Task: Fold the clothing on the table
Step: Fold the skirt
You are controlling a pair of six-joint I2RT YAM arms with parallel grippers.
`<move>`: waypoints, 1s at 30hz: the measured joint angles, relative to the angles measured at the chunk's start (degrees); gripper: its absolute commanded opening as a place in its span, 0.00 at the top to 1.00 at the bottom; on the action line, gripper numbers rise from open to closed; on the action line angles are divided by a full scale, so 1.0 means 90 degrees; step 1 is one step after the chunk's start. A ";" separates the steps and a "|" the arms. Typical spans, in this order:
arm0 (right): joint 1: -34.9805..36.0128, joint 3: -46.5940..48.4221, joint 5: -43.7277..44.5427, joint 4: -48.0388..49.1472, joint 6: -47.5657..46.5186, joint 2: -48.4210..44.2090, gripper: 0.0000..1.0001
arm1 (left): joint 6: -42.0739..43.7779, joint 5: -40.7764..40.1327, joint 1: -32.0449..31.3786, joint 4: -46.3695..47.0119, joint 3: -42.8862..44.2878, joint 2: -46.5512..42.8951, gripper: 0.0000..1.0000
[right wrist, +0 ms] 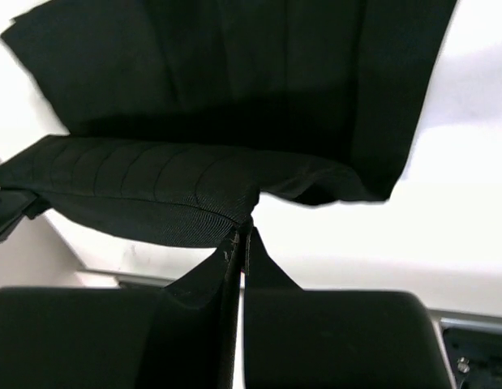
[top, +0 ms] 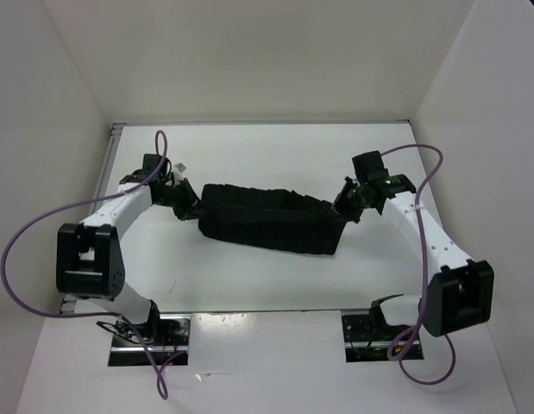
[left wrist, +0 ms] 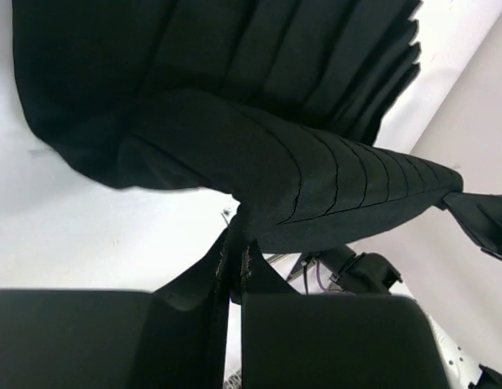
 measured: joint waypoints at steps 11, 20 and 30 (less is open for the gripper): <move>-0.0036 0.0044 0.0206 0.0515 -0.0063 0.0782 1.00 | 0.0000 0.0017 0.0005 0.0488 0.1117 0.1365 0.80; -0.0063 0.0075 0.0534 0.0546 -0.0061 0.1617 1.00 | -0.0017 0.0053 0.0046 0.0777 0.2118 0.2686 0.61; -0.0406 0.0527 0.1506 0.1375 0.0270 0.2064 0.42 | -0.0510 -0.0192 0.0063 0.1343 0.3497 0.3592 0.61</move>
